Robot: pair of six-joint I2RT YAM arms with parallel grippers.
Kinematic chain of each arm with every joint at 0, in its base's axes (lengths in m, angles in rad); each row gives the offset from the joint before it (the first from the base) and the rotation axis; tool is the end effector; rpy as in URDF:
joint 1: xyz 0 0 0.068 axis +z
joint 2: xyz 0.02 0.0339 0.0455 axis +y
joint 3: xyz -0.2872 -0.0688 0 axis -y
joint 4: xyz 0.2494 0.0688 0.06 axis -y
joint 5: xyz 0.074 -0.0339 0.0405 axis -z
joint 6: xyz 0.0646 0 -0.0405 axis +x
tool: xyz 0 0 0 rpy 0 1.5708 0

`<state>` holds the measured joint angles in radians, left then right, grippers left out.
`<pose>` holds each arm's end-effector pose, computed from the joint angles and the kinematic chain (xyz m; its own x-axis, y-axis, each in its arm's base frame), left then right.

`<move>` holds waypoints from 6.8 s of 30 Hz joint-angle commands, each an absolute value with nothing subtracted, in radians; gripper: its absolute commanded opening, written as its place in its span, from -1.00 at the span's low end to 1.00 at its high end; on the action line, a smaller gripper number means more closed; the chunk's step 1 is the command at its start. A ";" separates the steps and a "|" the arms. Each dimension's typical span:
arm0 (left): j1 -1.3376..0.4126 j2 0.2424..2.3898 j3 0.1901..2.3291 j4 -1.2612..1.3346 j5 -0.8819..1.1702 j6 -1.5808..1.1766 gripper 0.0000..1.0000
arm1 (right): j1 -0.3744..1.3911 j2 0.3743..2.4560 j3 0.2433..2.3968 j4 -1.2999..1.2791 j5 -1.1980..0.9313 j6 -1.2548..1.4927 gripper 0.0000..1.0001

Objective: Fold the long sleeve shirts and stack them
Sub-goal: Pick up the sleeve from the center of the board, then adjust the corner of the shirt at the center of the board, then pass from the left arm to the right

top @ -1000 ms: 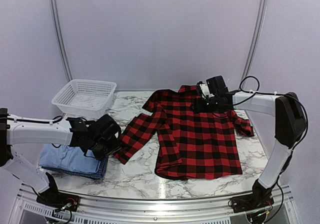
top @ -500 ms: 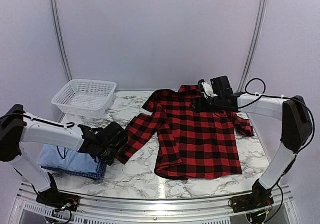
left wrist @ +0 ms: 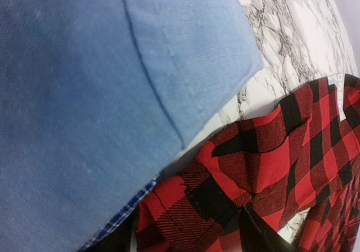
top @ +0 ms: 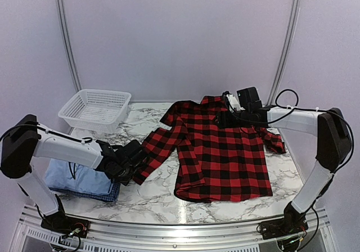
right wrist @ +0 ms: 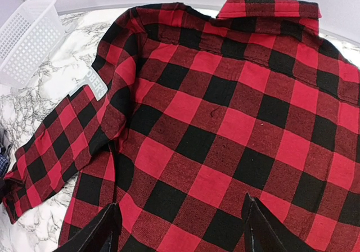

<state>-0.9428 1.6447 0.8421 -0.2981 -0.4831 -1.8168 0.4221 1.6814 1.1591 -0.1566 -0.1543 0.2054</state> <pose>0.2106 -0.2390 0.1453 -0.4476 -0.8455 -0.2914 -0.6524 0.5315 -0.5402 0.3654 0.1750 0.2400 -0.6656 -0.0780 -0.7422 -0.3863 0.8869 0.2532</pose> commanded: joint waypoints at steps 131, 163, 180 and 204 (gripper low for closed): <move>-0.284 1.880 1.969 -0.255 -0.061 -0.540 -1.00 | 1.157 2.052 1.494 -0.329 -0.270 0.472 -1.00; -0.617 1.988 1.854 -0.036 0.345 -0.723 -1.00 | 0.777 1.657 1.397 0.025 0.020 0.424 0.48; -0.670 2.030 1.867 -0.036 0.289 -0.776 -1.00 | 0.714 1.784 1.502 0.043 -0.047 0.499 0.56; -0.696 2.016 1.846 -0.065 0.258 -0.755 -1.00 | 0.685 1.887 1.622 -0.109 0.062 0.484 -1.00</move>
